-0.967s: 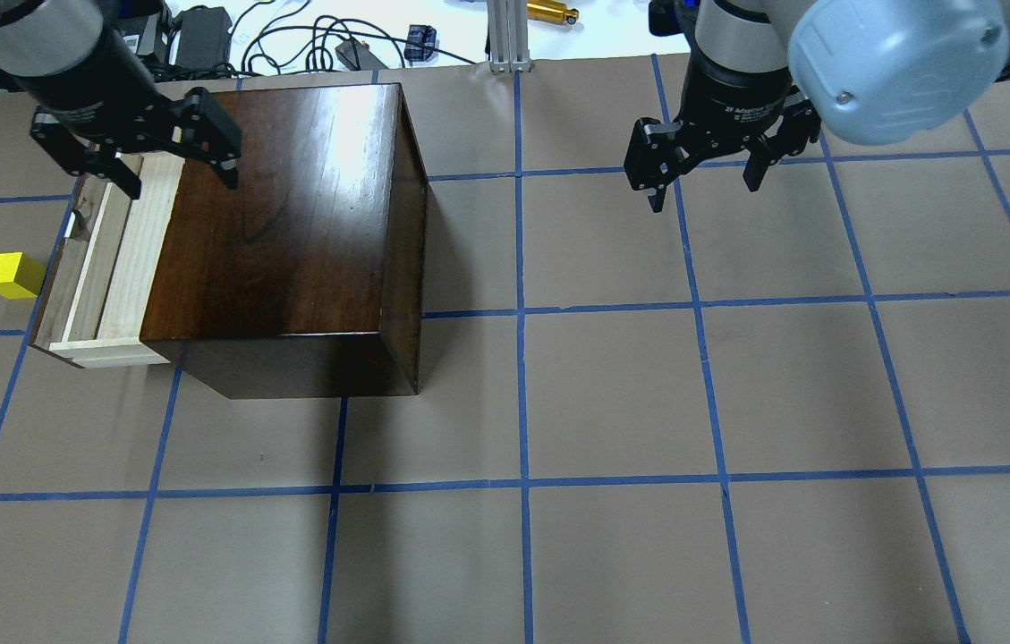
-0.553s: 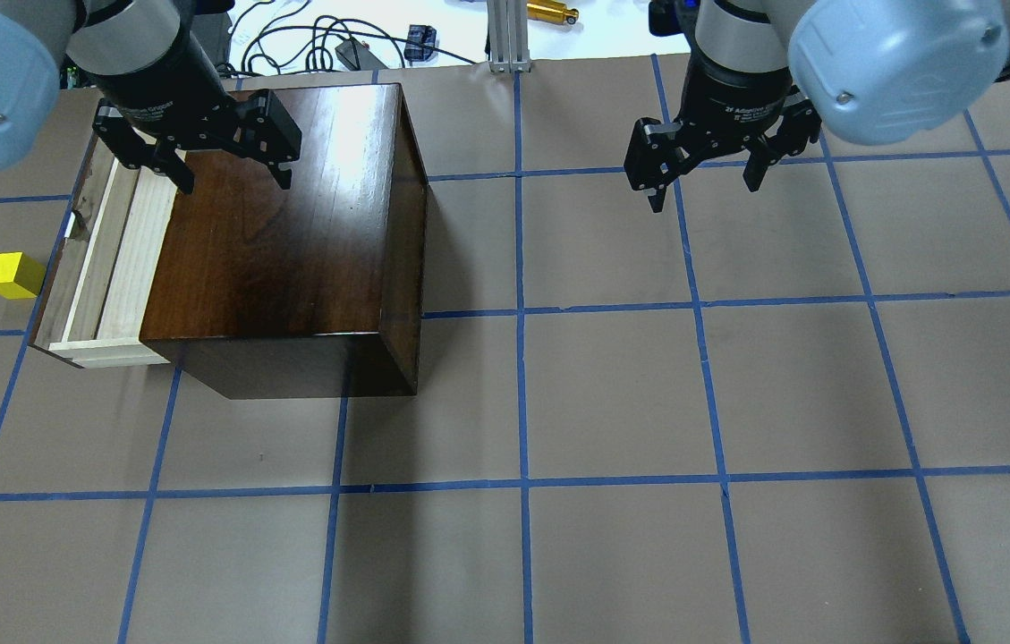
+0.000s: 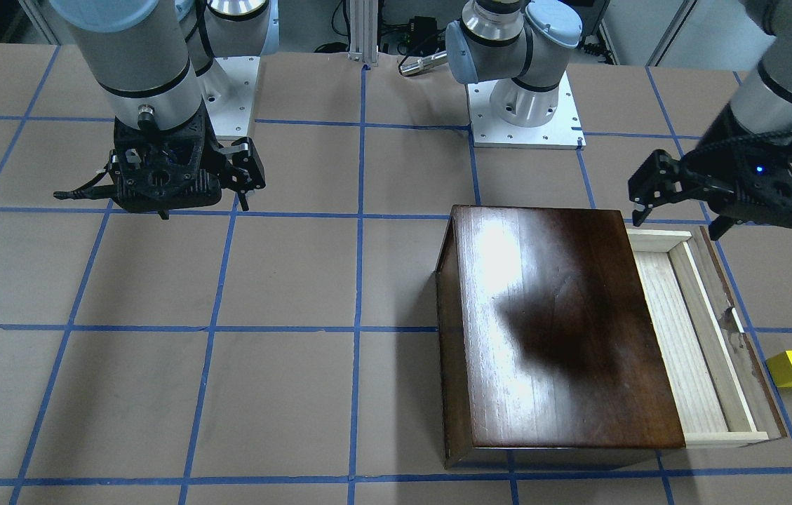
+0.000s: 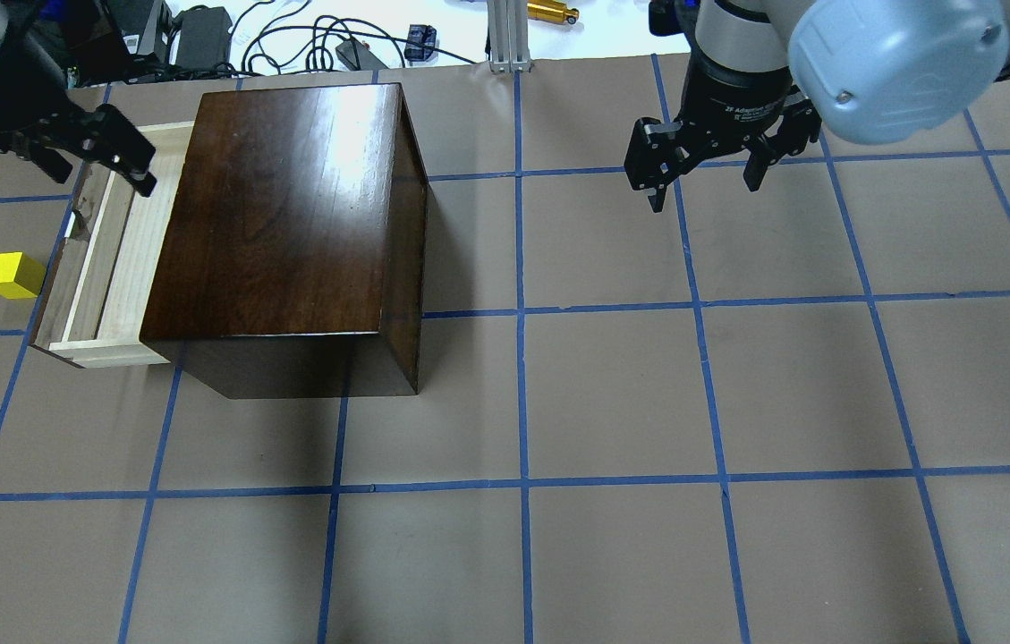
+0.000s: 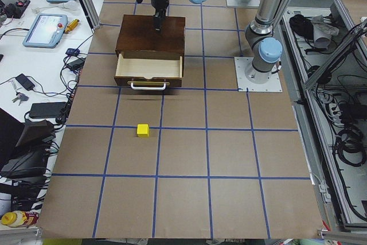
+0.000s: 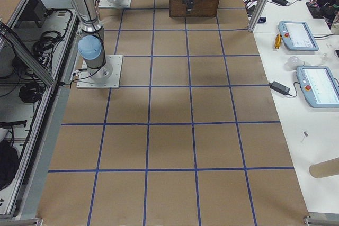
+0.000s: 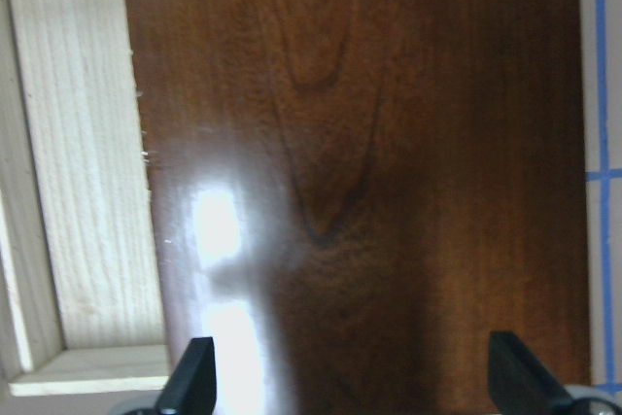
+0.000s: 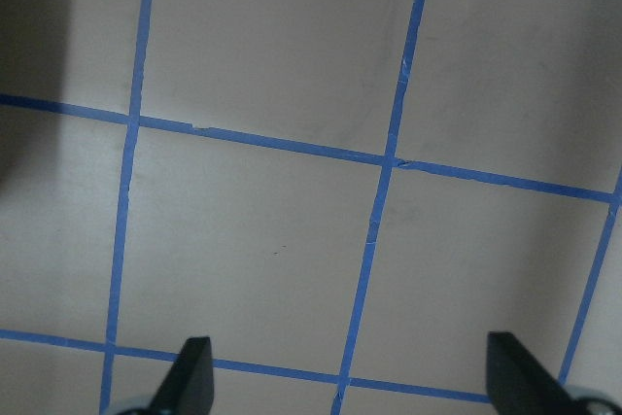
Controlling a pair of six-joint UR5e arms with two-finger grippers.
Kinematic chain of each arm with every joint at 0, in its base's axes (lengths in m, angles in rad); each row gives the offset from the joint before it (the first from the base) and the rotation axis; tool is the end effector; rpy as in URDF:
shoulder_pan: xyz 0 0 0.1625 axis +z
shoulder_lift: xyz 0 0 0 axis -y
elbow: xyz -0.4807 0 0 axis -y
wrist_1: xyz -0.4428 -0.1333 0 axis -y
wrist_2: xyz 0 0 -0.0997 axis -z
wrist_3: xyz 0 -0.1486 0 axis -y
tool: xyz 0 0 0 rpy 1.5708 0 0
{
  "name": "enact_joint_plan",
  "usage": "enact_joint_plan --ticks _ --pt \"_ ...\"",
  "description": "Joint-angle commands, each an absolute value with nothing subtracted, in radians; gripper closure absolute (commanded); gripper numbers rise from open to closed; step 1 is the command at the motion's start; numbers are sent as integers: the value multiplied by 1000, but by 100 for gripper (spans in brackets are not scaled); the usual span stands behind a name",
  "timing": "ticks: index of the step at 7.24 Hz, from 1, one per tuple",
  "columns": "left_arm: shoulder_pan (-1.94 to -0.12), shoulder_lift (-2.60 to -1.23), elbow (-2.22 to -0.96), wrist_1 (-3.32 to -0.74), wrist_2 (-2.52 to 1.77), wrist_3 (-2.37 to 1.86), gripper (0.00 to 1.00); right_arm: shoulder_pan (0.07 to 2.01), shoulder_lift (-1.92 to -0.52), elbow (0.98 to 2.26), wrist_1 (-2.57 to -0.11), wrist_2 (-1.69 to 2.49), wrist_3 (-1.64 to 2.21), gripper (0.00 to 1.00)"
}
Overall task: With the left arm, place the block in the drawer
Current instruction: 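Lower the left gripper over the yellow cube and close on it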
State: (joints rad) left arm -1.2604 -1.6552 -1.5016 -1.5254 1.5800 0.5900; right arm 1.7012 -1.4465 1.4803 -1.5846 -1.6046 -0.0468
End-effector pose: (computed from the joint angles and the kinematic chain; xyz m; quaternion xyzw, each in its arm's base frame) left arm 0.0538 -0.5996 0.4892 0.1393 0.9901 -0.0116 0.0107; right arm 0.2051 -0.5771 0.4740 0.0886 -0.9959 -0.0093 0.0173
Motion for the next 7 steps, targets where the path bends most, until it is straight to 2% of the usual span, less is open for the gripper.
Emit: enact_joint_plan --ticks 1,3,7 --pt "-1076 -1704 -1499 -1520 1585 964 0 1701 -1447 1480 -1585 -1605 -48 0" --pt "-974 -1779 -1500 -1415 1595 1312 0 1701 -1447 1480 -1585 -1605 -48 0" --pt "-882 -1984 -1499 -1128 1632 1887 0 1701 -1447 1480 -1585 -1605 -48 0"
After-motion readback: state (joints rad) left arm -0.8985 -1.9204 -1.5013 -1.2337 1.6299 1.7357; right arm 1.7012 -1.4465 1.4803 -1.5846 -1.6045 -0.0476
